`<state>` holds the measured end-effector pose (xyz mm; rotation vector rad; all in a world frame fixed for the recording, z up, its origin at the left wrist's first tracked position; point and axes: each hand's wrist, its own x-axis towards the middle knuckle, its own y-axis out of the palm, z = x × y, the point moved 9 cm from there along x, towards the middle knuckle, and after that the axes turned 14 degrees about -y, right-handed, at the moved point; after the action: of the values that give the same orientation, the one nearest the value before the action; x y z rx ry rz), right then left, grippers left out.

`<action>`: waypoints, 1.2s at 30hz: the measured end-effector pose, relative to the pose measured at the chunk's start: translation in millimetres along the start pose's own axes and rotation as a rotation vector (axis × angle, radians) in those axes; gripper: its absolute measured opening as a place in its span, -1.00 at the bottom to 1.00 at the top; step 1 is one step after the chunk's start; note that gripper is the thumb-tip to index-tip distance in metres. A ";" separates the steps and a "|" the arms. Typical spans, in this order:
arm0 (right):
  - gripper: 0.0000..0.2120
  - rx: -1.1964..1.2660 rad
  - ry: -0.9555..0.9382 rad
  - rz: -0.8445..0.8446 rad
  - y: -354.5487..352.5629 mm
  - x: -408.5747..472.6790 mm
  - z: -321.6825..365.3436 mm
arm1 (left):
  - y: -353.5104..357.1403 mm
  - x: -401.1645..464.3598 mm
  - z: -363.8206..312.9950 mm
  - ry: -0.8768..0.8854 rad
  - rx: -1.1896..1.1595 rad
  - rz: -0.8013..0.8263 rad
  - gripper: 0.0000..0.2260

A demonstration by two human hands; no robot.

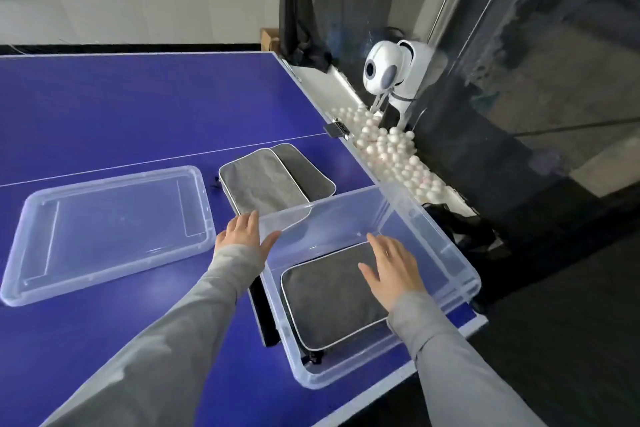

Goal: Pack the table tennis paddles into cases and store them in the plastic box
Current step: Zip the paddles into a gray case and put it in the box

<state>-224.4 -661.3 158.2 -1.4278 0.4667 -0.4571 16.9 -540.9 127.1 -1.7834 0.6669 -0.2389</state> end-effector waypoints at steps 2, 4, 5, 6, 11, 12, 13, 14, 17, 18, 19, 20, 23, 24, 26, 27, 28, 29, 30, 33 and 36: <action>-0.45 0.015 -0.027 0.005 -1.8 30.0 -6.1 | 7.1 11.9 -3.4 -0.049 0.002 0.017 -0.40; -0.46 0.043 -0.052 0.002 -6.2 62.1 -11.7 | 12.1 21.9 -7.1 -0.101 -0.005 0.027 -0.43; -0.46 0.051 -0.069 -0.002 -8.9 78.7 -13.7 | 14.5 25.9 -8.6 -0.126 -0.020 0.036 -0.45; -0.46 0.054 -0.092 -0.004 -11.4 95.5 -15.1 | 17.1 28.9 -9.4 -0.153 -0.043 0.046 -0.46; -0.49 0.041 -0.228 0.025 -8.7 177.8 -18.5 | 27.8 38.1 -3.1 -0.364 -0.185 0.061 -0.53; -0.50 0.032 -0.240 0.036 -5.1 193.3 -19.6 | 29.6 38.6 -0.4 -0.404 -0.199 0.061 -0.53; -0.51 0.028 -0.247 0.050 -0.3 208.7 -20.5 | 30.7 38.4 1.8 -0.432 -0.210 0.056 -0.53; -0.52 0.033 -0.252 0.070 5.7 223.5 -21.1 | 30.9 37.6 3.5 -0.450 -0.220 0.044 -0.54; -0.53 0.072 -0.268 0.143 30.1 266.5 -17.5 | 28.3 36.9 6.8 -0.475 -0.230 0.001 -0.57; -0.53 0.081 -0.275 0.169 39.4 279.6 -15.0 | 27.9 37.7 7.1 -0.482 -0.220 -0.003 -0.57; -0.53 0.088 -0.280 0.196 48.9 291.6 -12.1 | 28.0 38.5 7.1 -0.488 -0.206 0.000 -0.57; -0.52 0.095 -0.284 0.225 58.4 302.3 -8.9 | 28.3 39.3 7.0 -0.494 -0.195 0.007 -0.58; -0.49 0.126 -0.272 0.291 87.0 327.2 -0.1 | 28.6 40.0 8.1 -0.518 -0.184 0.017 -0.59; -0.46 0.142 -0.255 0.303 95.6 333.7 1.6 | 28.8 39.9 8.6 -0.523 -0.181 0.016 -0.59; -0.39 0.170 -0.220 0.330 112.2 343.4 5.1 | 29.2 39.4 9.1 -0.525 -0.178 0.002 -0.60; -0.36 0.184 -0.207 0.340 119.5 346.4 7.4 | 29.5 39.2 9.3 -0.523 -0.181 -0.010 -0.59; -0.34 0.198 -0.200 0.341 125.8 348.5 10.0 | 29.9 39.1 9.5 -0.520 -0.186 -0.018 -0.59; -0.33 0.214 -0.202 0.331 130.5 350.6 13.2 | 31.2 39.1 10.2 -0.520 -0.190 -0.017 -0.60; -0.33 0.233 -0.209 0.316 133.9 352.5 16.5 | 32.9 39.5 10.9 -0.523 -0.194 -0.009 -0.61; -0.37 0.335 -0.215 0.287 139.9 356.9 24.4 | 37.3 41.2 13.3 -0.532 -0.195 0.010 -0.62; -0.40 0.464 -0.198 0.281 142.4 359.1 29.1 | 36.9 40.5 13.4 -0.532 -0.197 -0.011 -0.61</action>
<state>91.9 -826.2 7.2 -0.9304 0.3645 -0.1768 44.8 -558.9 81.5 -1.9278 0.3042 0.2988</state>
